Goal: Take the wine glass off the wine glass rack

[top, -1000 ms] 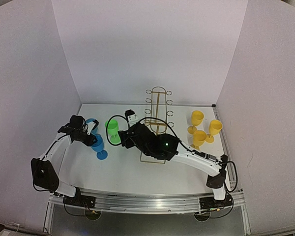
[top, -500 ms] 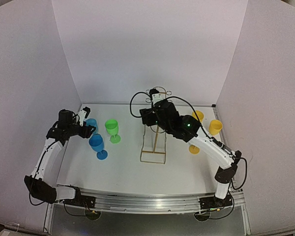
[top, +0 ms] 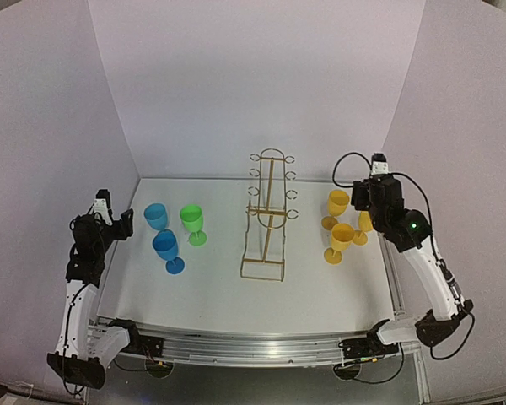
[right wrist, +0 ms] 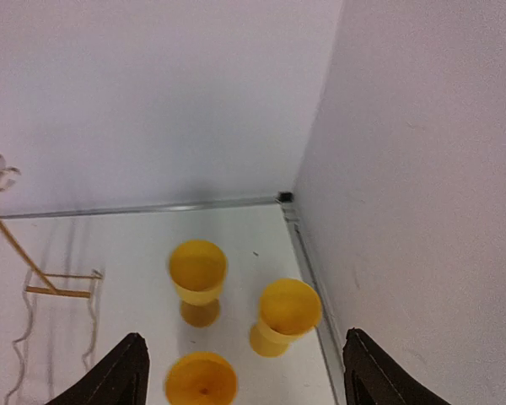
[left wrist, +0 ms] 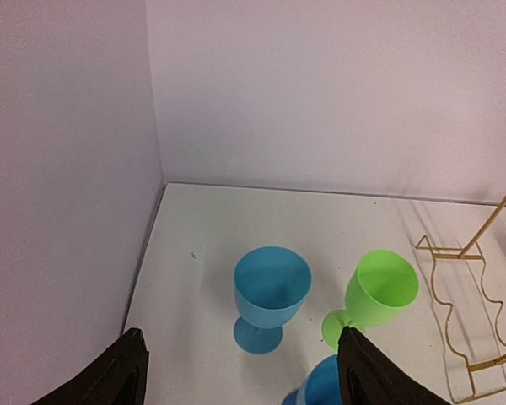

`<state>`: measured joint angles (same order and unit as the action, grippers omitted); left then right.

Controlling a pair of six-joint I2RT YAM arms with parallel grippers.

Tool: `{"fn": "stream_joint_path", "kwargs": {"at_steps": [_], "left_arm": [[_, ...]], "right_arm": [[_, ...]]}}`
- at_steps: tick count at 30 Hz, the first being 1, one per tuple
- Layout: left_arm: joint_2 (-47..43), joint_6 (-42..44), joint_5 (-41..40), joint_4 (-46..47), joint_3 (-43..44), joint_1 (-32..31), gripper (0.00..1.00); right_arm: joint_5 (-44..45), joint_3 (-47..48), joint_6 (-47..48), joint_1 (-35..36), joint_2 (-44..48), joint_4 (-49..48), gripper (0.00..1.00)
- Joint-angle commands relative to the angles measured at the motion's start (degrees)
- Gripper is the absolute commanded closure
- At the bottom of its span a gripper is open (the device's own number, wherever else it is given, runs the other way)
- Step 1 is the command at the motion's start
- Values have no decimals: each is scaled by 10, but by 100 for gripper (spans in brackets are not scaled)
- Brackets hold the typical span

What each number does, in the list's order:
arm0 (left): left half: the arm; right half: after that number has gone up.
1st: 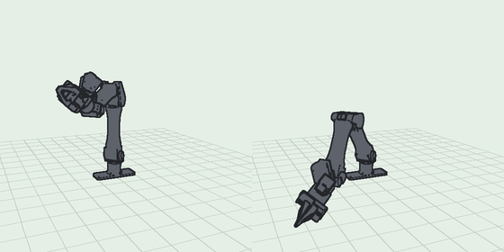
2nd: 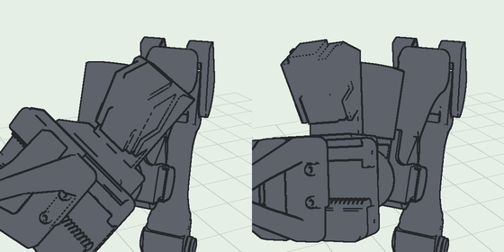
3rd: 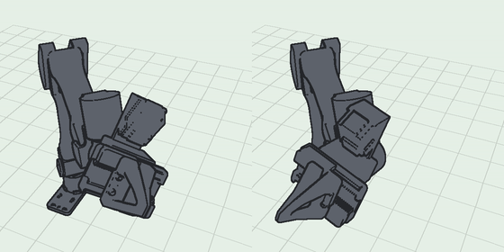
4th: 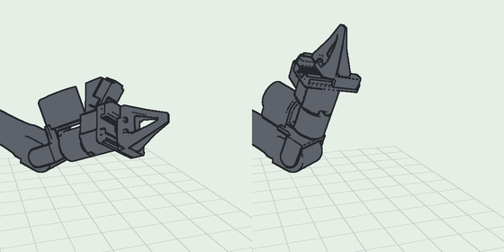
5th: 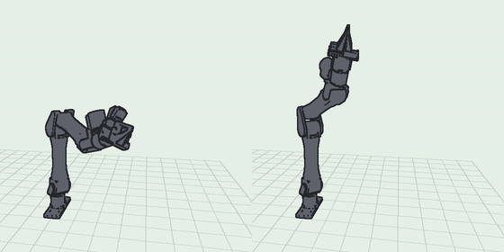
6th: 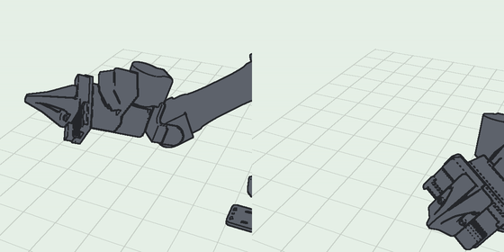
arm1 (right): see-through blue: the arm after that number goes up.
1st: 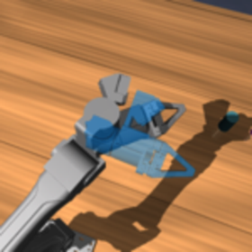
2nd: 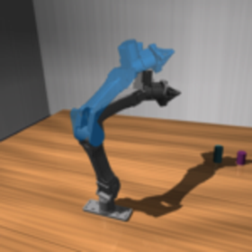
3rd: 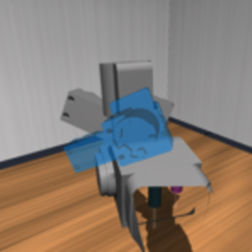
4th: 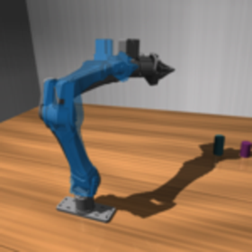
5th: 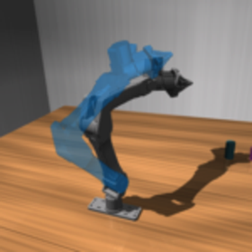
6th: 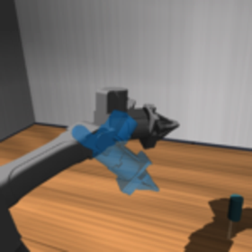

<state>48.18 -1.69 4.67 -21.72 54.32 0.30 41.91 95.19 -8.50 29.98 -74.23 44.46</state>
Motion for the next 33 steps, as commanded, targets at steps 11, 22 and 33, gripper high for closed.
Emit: {"fn": "stream_joint_path", "kwargs": {"at_steps": [11,22,33], "left_arm": [[-106,15,-61,94,-203,34,11],[-137,34,41,58,-244,68,0],[-176,87,123,128,-314,78,0]], "right_arm": [[-212,-399,-66,-172,208,-18,26],[-303,-618,5,-172,442,-168,23],[-324,-729,42,-172,590,-248,19]]}}
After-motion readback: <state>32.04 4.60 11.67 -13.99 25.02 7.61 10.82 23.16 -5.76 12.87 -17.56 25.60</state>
